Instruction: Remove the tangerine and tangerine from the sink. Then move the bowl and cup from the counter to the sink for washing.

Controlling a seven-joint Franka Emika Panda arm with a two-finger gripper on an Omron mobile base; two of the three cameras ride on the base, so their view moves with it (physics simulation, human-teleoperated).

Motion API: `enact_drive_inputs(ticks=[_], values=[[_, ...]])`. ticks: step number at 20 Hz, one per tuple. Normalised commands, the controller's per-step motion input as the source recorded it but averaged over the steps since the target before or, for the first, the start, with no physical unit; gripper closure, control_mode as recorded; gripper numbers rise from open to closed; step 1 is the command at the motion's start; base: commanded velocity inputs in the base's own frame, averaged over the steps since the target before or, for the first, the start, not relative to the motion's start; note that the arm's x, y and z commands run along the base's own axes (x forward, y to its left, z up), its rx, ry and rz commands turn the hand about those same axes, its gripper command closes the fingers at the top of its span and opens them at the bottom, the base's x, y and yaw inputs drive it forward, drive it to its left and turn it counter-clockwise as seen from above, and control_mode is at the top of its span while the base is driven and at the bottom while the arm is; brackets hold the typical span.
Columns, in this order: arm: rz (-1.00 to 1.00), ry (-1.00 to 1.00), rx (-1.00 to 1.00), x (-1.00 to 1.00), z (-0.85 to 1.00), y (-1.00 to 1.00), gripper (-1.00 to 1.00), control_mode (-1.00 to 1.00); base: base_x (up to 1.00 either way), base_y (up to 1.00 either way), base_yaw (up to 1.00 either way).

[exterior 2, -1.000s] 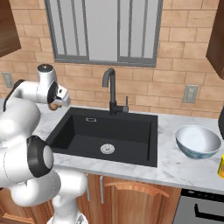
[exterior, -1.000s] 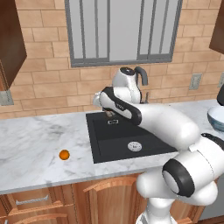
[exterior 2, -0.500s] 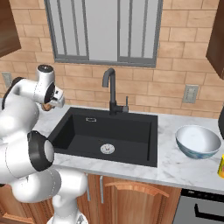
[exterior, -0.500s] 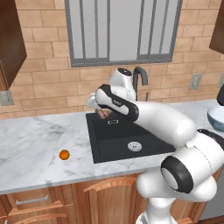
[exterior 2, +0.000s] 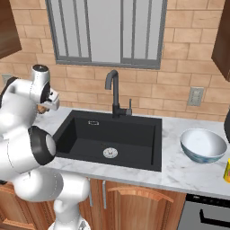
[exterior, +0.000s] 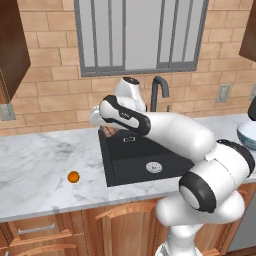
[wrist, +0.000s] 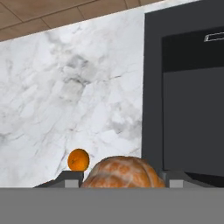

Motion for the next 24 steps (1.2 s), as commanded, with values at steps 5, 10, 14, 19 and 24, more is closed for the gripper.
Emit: enact_drive_inputs(ticks=[5,10,14,19,24], values=[[0.00,0.00,0.00,0.00,-0.03,0.30,1.00,-1.00,0.00,0.00,0.00],[0.00,0.00,-0.04,-0.02,-0.16,0.28,1.00,-1.00,0.00,0.00,0.00],[-0.02,0.00,-0.06,0.00,-0.20,0.25,1.00,-1.00,0.00,0.00,0.00],[-0.05,0.00,-0.08,0.05,-0.19,0.28,1.00,-1.00,0.00,0.00,0.00],[-0.06,0.00,-0.08,0.08,-0.16,0.25,1.00,-1.00,0.00,0.00,0.00]])
